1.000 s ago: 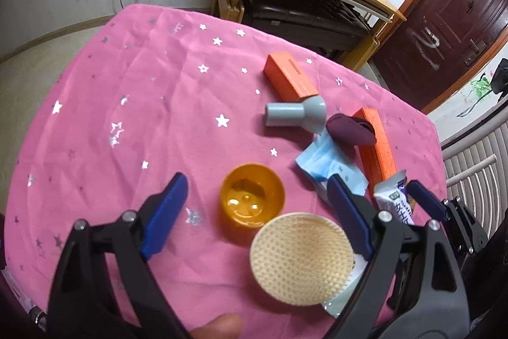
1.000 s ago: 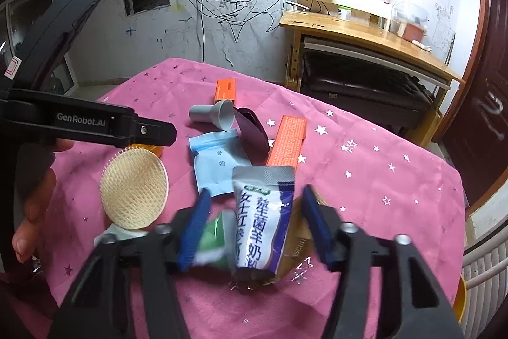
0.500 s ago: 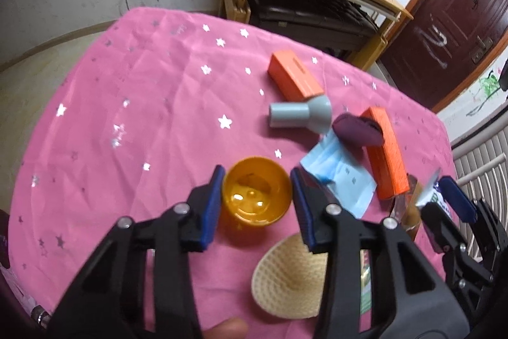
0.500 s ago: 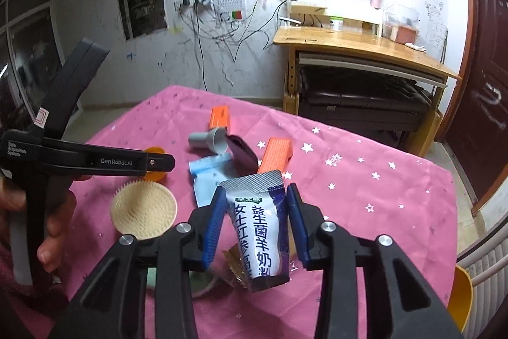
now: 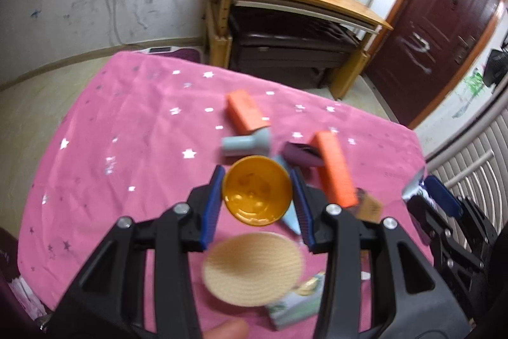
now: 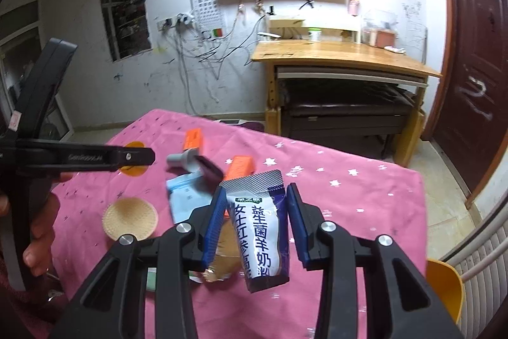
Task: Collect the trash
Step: 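Carry the tube and orange cup to the yellow bin and release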
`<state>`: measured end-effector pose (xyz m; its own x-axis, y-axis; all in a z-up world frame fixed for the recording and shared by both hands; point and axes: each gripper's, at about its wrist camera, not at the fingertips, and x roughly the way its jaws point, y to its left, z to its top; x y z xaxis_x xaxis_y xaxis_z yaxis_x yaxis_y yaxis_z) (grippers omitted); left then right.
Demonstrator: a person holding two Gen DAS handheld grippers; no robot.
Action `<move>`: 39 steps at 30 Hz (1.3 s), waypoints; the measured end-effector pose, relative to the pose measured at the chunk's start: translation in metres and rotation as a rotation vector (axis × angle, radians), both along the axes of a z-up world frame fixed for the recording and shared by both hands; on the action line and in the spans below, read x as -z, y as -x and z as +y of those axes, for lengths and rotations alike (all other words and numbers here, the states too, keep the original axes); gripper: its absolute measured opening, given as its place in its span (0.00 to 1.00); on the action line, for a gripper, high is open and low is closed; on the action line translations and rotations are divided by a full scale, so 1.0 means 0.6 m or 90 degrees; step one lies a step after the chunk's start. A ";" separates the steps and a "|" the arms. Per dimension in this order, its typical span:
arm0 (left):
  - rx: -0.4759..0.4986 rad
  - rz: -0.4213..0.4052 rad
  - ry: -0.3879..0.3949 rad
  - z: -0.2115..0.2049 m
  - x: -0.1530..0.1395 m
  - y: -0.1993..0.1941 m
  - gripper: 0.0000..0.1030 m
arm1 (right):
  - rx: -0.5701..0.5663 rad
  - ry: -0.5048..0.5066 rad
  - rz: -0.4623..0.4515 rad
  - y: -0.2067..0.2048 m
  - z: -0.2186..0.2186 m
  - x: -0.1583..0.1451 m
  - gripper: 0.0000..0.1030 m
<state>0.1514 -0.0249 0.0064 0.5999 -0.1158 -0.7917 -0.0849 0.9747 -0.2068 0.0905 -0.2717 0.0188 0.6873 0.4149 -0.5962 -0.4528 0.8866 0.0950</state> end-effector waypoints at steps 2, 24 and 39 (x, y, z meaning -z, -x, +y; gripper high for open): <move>0.017 -0.006 -0.003 -0.023 -0.007 -0.002 0.39 | 0.015 -0.009 -0.005 0.002 -0.019 -0.007 0.32; 0.223 -0.009 0.004 -0.315 -0.044 -0.012 0.39 | 0.217 -0.131 -0.022 0.025 -0.327 -0.032 0.32; 0.343 0.068 0.026 -0.520 0.024 -0.031 0.39 | 0.342 -0.162 -0.016 0.052 -0.448 -0.008 0.32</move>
